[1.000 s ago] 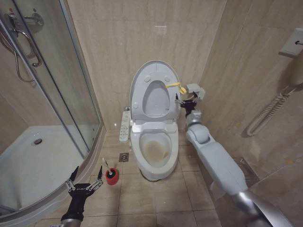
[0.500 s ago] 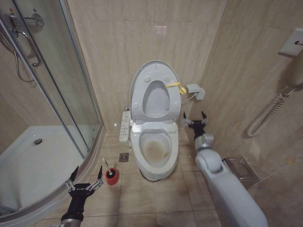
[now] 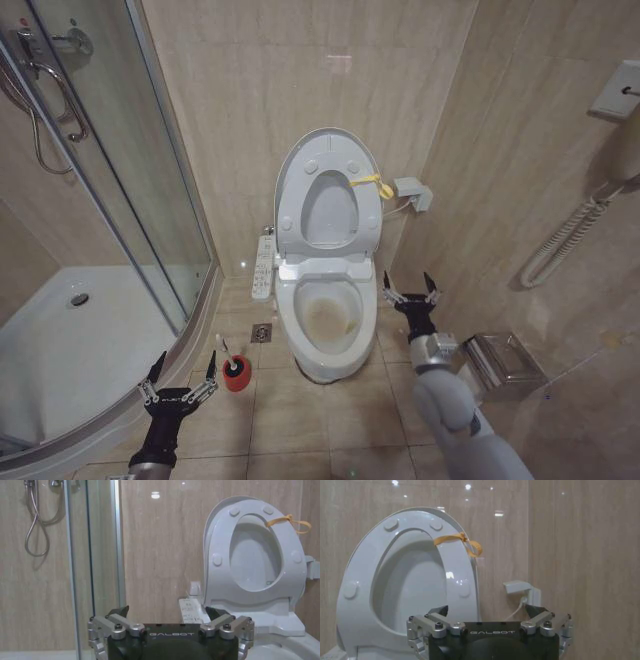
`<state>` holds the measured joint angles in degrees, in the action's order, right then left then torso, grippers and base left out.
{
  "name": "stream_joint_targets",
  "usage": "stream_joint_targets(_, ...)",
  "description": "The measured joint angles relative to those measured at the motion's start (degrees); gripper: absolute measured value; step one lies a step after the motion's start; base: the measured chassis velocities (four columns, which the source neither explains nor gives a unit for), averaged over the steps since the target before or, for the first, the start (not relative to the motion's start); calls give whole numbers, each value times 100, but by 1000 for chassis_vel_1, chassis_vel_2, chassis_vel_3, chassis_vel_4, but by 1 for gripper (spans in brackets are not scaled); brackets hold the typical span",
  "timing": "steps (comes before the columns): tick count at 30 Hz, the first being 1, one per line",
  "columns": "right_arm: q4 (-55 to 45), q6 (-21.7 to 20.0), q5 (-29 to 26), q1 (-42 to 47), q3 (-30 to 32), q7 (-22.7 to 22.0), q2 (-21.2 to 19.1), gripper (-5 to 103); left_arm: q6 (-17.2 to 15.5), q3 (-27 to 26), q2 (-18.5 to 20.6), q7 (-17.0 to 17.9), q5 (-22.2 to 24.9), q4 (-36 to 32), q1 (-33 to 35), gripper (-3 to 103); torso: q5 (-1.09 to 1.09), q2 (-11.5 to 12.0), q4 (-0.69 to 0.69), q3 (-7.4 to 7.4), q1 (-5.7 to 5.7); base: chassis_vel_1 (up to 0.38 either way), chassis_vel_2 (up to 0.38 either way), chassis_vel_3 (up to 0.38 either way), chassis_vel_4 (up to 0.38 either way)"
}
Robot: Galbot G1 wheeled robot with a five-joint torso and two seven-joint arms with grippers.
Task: Open the toilet lid, clean the toilet bowl with a toilet brush, close the toilet lid, and flush.
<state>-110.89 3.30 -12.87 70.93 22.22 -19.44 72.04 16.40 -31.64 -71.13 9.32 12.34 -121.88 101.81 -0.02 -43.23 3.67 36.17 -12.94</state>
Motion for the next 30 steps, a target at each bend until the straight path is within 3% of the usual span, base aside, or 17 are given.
stream_joint_targets(9,-234,136,626,760,462,-215,393,100,0,0,0,0,0,0,0,100,1,0,0,0,0,0,0,0,0)
stream_joint_targets(14,-364,150,681,959,610,-205,500,100,0,0,0,0,0,0,0,100,1,0,1,1,-1,0,0,0,0)
stream_joint_targets(21,-565,167,795,1122,549,-106,1001,100,0,0,0,0,0,0,0,100,1,0,0,0,0,0,0,0,0)
stream_joint_targets(30,-545,185,833,1075,522,-50,1098,100,0,0,0,0,0,0,0,100,0,1,0,0,-1,0,0,0,0)
